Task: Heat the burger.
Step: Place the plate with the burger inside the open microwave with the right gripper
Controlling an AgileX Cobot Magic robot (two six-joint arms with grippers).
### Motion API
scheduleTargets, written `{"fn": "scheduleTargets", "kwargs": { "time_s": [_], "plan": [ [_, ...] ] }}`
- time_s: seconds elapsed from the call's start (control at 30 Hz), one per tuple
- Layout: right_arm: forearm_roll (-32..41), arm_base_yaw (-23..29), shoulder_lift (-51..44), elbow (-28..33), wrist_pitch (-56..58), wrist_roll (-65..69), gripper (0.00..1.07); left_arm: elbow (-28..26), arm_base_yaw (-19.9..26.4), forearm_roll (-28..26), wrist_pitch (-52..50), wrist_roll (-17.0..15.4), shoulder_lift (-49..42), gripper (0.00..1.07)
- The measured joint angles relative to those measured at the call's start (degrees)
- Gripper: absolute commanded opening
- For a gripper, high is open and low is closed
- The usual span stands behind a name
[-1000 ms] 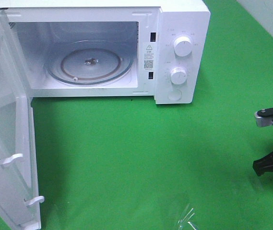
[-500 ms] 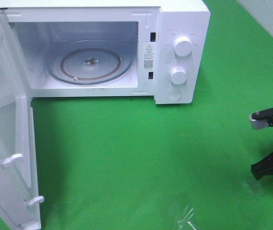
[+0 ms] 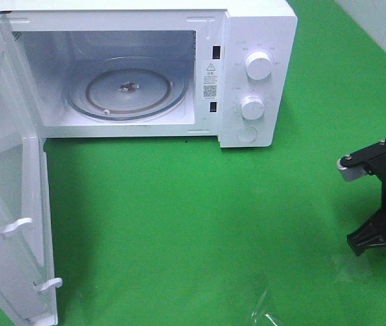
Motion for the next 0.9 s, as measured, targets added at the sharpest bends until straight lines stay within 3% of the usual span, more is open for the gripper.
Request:
{"fn": "scheduleTargets", "kwargs": {
  "time_s": [0.9],
  "plan": [
    [1.3, 13.7, -9.3, 1.0, 9.5, 0.2, 0.00, 0.0, 0.0, 0.0, 0.0, 0.0, 0.0, 0.96]
  ]
}}
